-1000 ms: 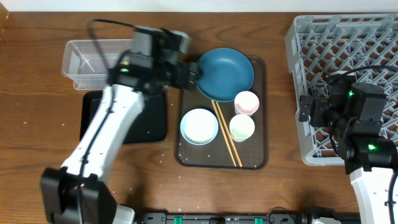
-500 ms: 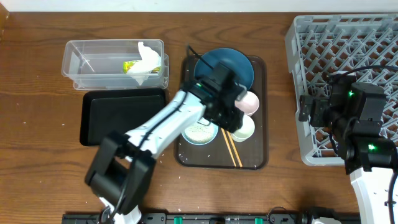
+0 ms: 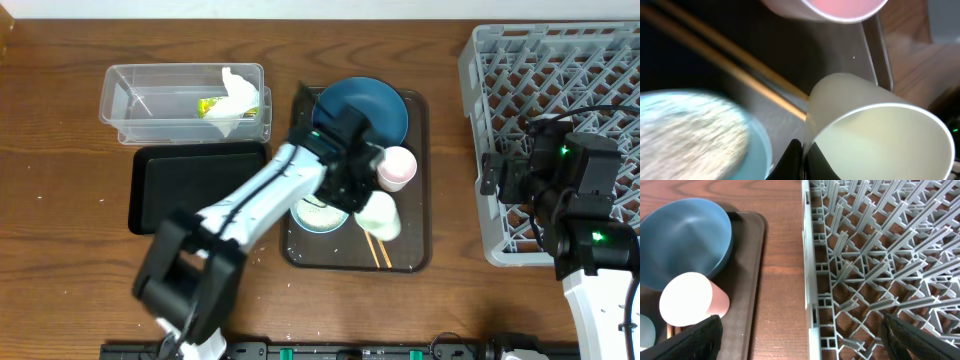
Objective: Sort waste into correct bins and load items into the dishwasher rack
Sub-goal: 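Grasp the white cup with the left gripper and lift it, then hand the white cup from the left gripper to the right gripper, then place the white cup into the dish rack with the right gripper, then grasp the pink cup with the left gripper and lift it, then hand the pink cup from the left gripper to the right gripper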
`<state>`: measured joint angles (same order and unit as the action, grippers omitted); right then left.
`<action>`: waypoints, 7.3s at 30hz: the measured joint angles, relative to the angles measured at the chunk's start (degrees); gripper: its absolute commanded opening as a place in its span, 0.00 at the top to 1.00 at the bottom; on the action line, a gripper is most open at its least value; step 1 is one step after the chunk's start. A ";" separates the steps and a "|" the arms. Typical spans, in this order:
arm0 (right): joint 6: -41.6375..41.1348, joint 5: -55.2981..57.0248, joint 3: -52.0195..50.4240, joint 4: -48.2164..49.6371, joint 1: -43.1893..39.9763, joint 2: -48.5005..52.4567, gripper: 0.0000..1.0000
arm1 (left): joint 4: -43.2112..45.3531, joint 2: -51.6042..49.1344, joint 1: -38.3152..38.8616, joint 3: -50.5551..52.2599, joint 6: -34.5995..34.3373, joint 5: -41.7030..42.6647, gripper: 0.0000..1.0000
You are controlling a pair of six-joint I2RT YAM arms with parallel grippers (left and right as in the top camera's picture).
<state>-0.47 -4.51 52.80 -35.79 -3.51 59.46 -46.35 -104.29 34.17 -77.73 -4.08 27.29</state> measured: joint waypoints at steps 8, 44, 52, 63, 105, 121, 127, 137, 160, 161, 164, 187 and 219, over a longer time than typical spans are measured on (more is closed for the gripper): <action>-0.04 -3.30 0.00 5.35 0.00 0.24 0.01 | 9.22 14.32 -9.79 0.13 -1.03 3.61 0.94; 12.74 -75.56 0.31 39.32 0.00 19.78 0.08 | 40.79 4.31 -13.14 0.26 -27.67 50.97 0.94; 13.25 -78.55 0.31 39.93 0.00 19.78 0.35 | 40.79 4.31 -12.33 0.26 -27.69 50.51 0.92; 12.90 -79.08 0.33 40.15 0.00 19.78 0.17 | 40.74 4.31 -12.31 0.26 -27.89 50.56 0.92; -4.17 -45.55 0.37 29.53 -3.39 18.62 0.99 | 11.10 7.34 -18.95 0.31 -13.57 3.02 0.36; -6.51 -2.14 22.45 -1.40 -26.93 16.98 0.99 | 2.97 18.03 -27.28 0.31 -10.84 -11.19 0.35; -6.49 9.90 27.19 -2.69 -33.97 22.21 0.99 | 2.95 18.03 -27.28 0.31 -10.84 -11.41 0.35; -6.73 15.19 27.19 -4.02 -41.03 35.54 0.78 | 2.86 18.03 -27.28 0.31 -10.84 -11.61 0.35; -7.48 -10.73 27.21 -3.58 -40.24 31.80 0.01 | 12.28 18.03 -25.29 0.31 -10.58 -5.11 0.30; -7.45 -12.24 27.32 -4.13 -39.30 30.77 0.01 | 13.75 18.03 -24.15 0.31 -10.43 -4.81 0.30; -7.43 -15.15 27.58 -5.97 -35.52 29.55 0.01 | 17.29 17.73 -20.33 0.31 -10.23 -4.02 0.30; -4.70 -13.84 27.61 -9.81 -19.02 29.64 0.01 | 27.26 -7.02 -0.13 0.33 -9.73 -5.09 0.69; 17.31 -48.89 27.61 -10.69 -11.08 31.32 0.01 | 40.04 2.27 -22.69 0.46 -32.83 38.10 0.94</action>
<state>16.84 -53.41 80.40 -46.48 -14.59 90.78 -6.31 -102.02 11.49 -77.28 -36.91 65.39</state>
